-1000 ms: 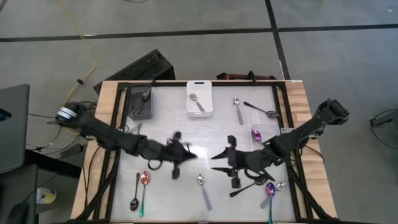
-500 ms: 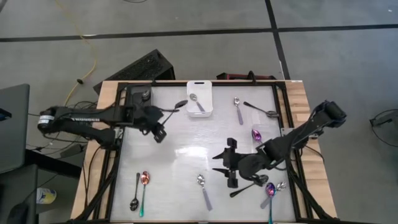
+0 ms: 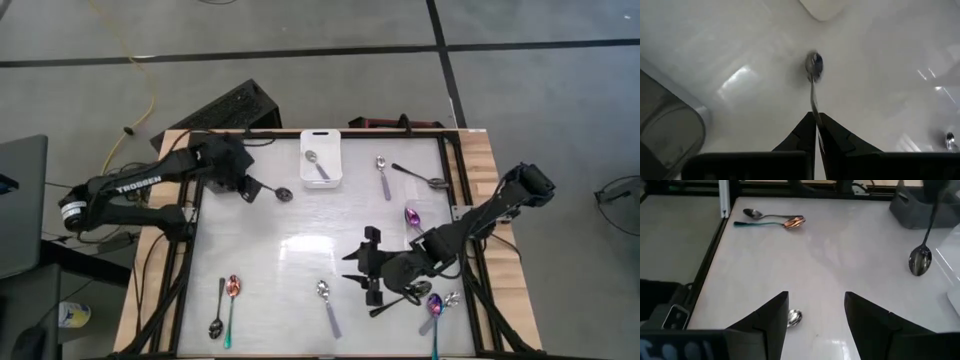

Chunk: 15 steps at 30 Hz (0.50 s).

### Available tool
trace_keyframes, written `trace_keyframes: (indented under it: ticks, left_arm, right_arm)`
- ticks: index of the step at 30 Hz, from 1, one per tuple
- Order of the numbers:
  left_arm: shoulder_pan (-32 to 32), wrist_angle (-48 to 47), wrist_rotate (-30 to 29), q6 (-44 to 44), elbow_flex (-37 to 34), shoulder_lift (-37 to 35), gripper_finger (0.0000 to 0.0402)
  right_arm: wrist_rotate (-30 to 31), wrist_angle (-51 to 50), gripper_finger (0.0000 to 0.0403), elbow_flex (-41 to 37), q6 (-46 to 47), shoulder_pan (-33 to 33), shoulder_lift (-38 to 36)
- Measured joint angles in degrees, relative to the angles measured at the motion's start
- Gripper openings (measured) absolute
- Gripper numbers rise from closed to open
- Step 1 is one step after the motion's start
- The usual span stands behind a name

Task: Sort silverware by color (type)
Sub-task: Put the black spoon into the black bin

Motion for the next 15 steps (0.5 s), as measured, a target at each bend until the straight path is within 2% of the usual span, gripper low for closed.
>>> trace_keyframes:
  ticks: [7,15]
  left_arm:
    - [4.0,1.2,-0.2,-0.2,0.0,-4.2,0.0]
    - [7.1,-1.4,3.3,-0.7,0.0,-11.4,0.0]
  right_arm:
    - [0.1,-0.9,0.0215,0.0,0.1,0.3,0.0]
    - [0.1,-1.3,0.0215,0.0,-0.1,-0.2,0.0]
